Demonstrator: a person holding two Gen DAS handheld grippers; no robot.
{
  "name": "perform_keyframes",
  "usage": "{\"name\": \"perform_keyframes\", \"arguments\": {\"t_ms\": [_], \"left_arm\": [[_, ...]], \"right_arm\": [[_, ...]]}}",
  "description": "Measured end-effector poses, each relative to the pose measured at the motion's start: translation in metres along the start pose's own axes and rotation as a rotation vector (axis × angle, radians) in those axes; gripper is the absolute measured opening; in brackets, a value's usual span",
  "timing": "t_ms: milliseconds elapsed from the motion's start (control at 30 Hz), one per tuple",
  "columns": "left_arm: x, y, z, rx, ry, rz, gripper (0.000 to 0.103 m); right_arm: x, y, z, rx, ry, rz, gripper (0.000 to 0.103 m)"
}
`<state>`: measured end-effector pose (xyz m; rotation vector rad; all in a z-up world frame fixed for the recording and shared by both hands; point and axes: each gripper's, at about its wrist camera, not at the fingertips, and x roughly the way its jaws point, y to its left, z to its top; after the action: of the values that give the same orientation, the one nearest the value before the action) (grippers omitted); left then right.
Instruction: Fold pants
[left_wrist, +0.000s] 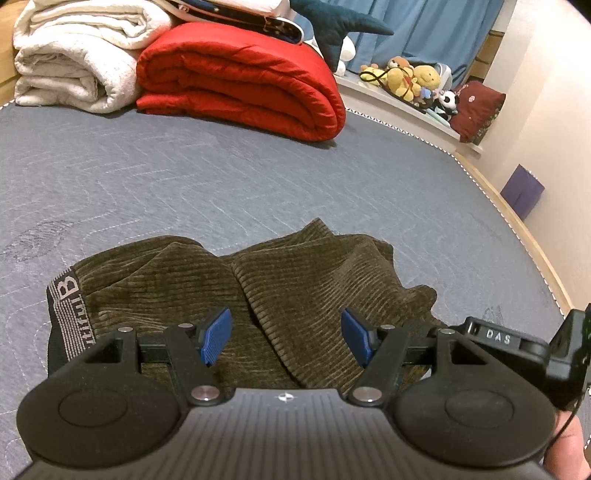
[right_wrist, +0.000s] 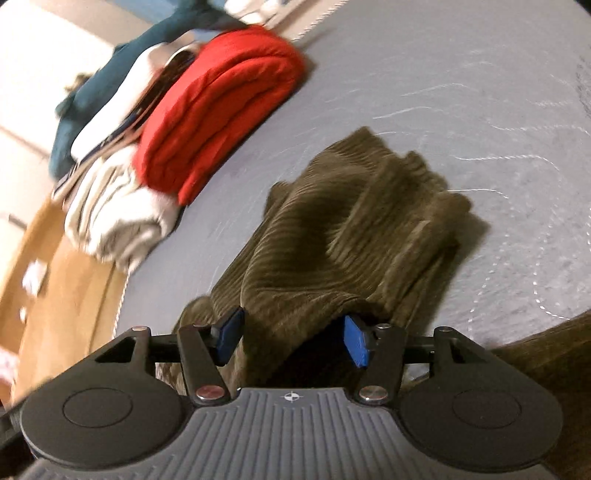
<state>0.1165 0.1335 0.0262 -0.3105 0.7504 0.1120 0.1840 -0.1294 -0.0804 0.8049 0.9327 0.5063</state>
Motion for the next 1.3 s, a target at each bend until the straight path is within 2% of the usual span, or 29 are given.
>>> {"name": "perform_keyframes", "arguments": {"t_ms": [67, 100, 233, 333, 400, 500, 600, 633, 700, 767, 800, 833, 933, 1067, 1200, 1300], "left_arm": [[0.0, -0.001, 0.0, 0.005, 0.002, -0.006, 0.071], [0.0, -0.001, -0.001, 0.007, 0.002, -0.008, 0.071], [0.0, -0.001, -0.001, 0.005, -0.003, -0.011, 0.071], [0.0, 0.002, -0.001, -0.002, -0.004, -0.006, 0.071], [0.001, 0.002, 0.0, -0.007, -0.003, -0.001, 0.071], [0.0, 0.002, -0.001, -0.013, -0.004, 0.006, 0.071], [0.0, 0.002, -0.001, -0.019, -0.004, 0.009, 0.072], [0.0, 0.002, -0.001, -0.02, -0.002, 0.009, 0.072], [0.001, 0.001, 0.0, -0.02, 0.002, 0.007, 0.074], [0.001, 0.001, -0.001, -0.018, 0.005, 0.006, 0.074], [0.001, 0.0, 0.0, -0.017, 0.005, 0.005, 0.074], [0.002, 0.0, -0.001, -0.015, 0.006, 0.005, 0.075], [0.002, 0.001, 0.0, -0.017, 0.006, 0.007, 0.075], [0.001, 0.002, 0.0, -0.024, 0.006, 0.006, 0.075], [0.001, 0.003, 0.0, -0.02, 0.007, -0.008, 0.075], [0.004, -0.001, -0.002, -0.004, 0.018, -0.032, 0.075]], "right_arm": [[-0.001, 0.003, -0.002, -0.016, -0.013, 0.001, 0.041], [-0.003, 0.009, -0.003, -0.047, -0.022, 0.003, 0.025], [-0.016, 0.052, -0.011, -0.283, -0.103, 0.032, 0.01], [-0.026, 0.081, -0.023, -0.467, -0.134, 0.118, 0.009], [-0.028, 0.094, -0.029, -0.547, -0.117, 0.178, 0.009], [-0.025, 0.102, -0.038, -0.628, -0.022, 0.241, 0.009], [-0.016, 0.105, -0.047, -0.686, 0.085, 0.228, 0.01], [-0.012, 0.105, -0.049, -0.693, 0.104, 0.206, 0.013], [-0.009, 0.107, -0.048, -0.68, 0.114, 0.178, 0.015], [-0.004, 0.11, -0.044, -0.638, 0.116, 0.156, 0.043], [-0.007, 0.108, -0.042, -0.616, 0.1, 0.146, 0.065], [-0.008, 0.106, -0.039, -0.593, 0.084, 0.14, 0.072], [-0.011, 0.094, -0.026, -0.476, 0.071, 0.142, 0.072], [-0.011, 0.065, -0.006, -0.242, 0.039, 0.122, 0.072], [-0.021, 0.032, 0.017, -0.032, -0.049, 0.067, 0.072], [-0.029, 0.011, 0.032, 0.073, -0.117, 0.015, 0.073]]}}
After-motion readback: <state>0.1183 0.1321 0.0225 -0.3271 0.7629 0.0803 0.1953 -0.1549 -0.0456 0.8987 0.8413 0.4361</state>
